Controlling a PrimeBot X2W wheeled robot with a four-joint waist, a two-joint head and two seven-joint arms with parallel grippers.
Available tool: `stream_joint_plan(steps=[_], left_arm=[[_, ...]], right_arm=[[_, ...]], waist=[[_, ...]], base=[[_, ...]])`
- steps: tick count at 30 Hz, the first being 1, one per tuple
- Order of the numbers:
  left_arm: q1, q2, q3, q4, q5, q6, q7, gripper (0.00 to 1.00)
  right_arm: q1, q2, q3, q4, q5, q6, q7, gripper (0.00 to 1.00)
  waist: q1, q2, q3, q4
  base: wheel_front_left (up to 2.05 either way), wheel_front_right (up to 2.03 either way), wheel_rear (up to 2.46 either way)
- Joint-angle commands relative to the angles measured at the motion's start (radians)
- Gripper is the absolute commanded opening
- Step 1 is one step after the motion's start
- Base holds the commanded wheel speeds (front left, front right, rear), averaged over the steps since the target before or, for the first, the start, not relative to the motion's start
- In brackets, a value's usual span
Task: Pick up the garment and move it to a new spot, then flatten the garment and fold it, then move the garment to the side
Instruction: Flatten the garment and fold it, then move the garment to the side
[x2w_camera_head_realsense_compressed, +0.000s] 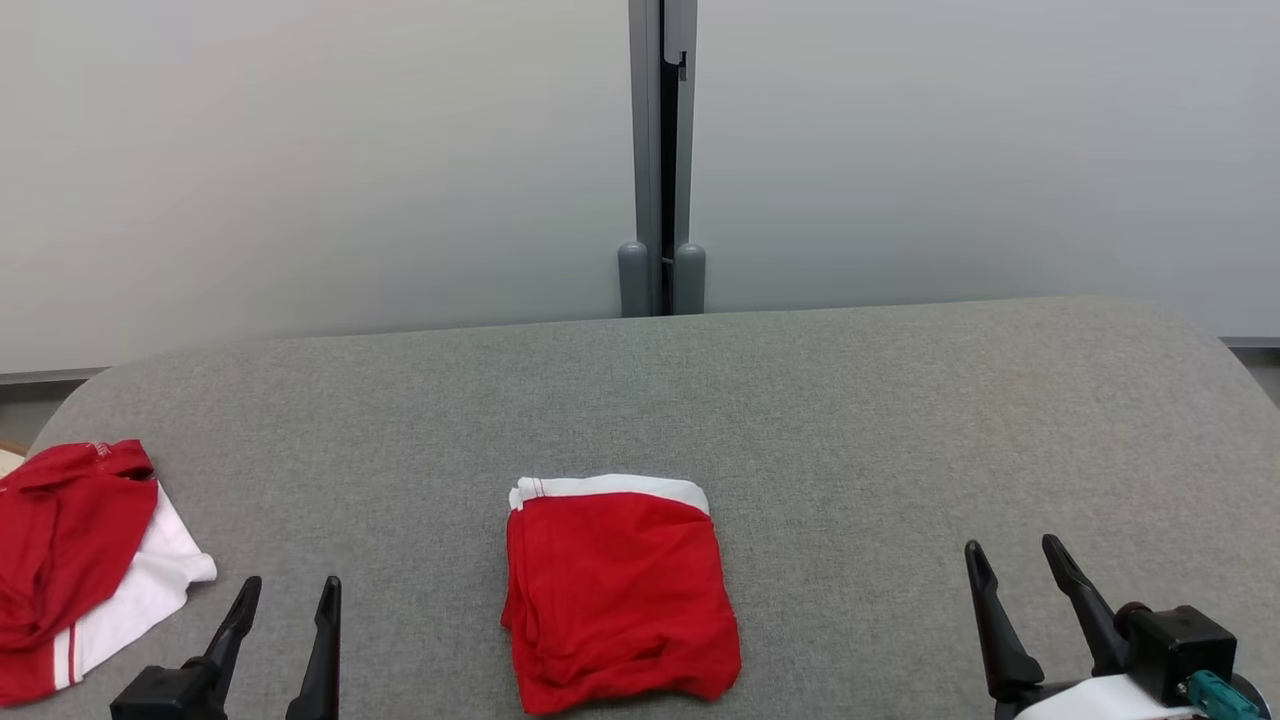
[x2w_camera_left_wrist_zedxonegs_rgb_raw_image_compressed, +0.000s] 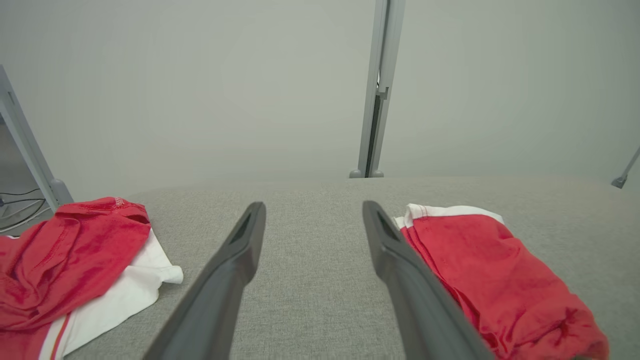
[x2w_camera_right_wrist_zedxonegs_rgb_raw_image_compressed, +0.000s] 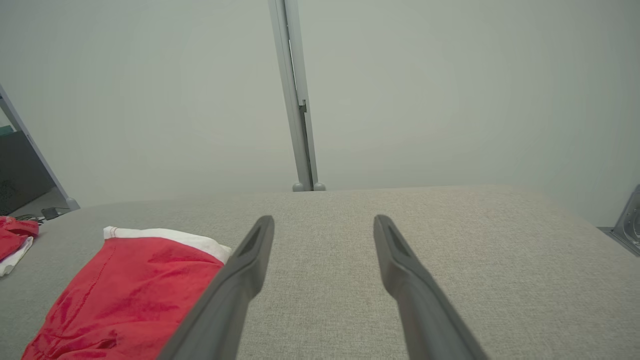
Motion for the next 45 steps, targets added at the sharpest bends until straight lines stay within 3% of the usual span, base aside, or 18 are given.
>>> stream_joint_plan(steps=[1, 30, 38, 45], left_arm=[[0.013, 0.005, 0.002, -0.007, 0.000, 0.008, 0.003, 1.00], [0.028, 0.017, -0.023, -0.057, -0.004, 0.040, 0.031, 1.00], [-0.048, 0.021, -0.035, -0.082, -0.005, 0.023, 0.026, 1.00], [-0.170, 0.024, -0.048, -0.077, -0.015, -0.016, 0.006, 1.00]], right_arm=[[0.015, -0.003, -0.007, -0.013, -0.004, 0.000, 0.009, 1.00], [0.033, -0.003, -0.027, -0.052, -0.018, 0.000, 0.044, 1.00], [0.005, -0.002, 0.001, -0.017, -0.021, 0.000, 0.059, 1.00], [-0.104, -0.003, 0.077, 0.161, 0.030, 0.000, 0.023, 1.00]], waist=[[0.0000, 0.0000, -0.004, 0.000], [0.0000, 0.0000, 0.003, 0.005], [0.0000, 0.0000, 0.064, 0.074], [0.0000, 0.0000, 0.180, 0.183]], base=[[0.00, 0.00, 0.00], [0.00, 0.00, 0.00], [0.00, 0.00, 0.00], [0.00, 0.00, 0.00]])
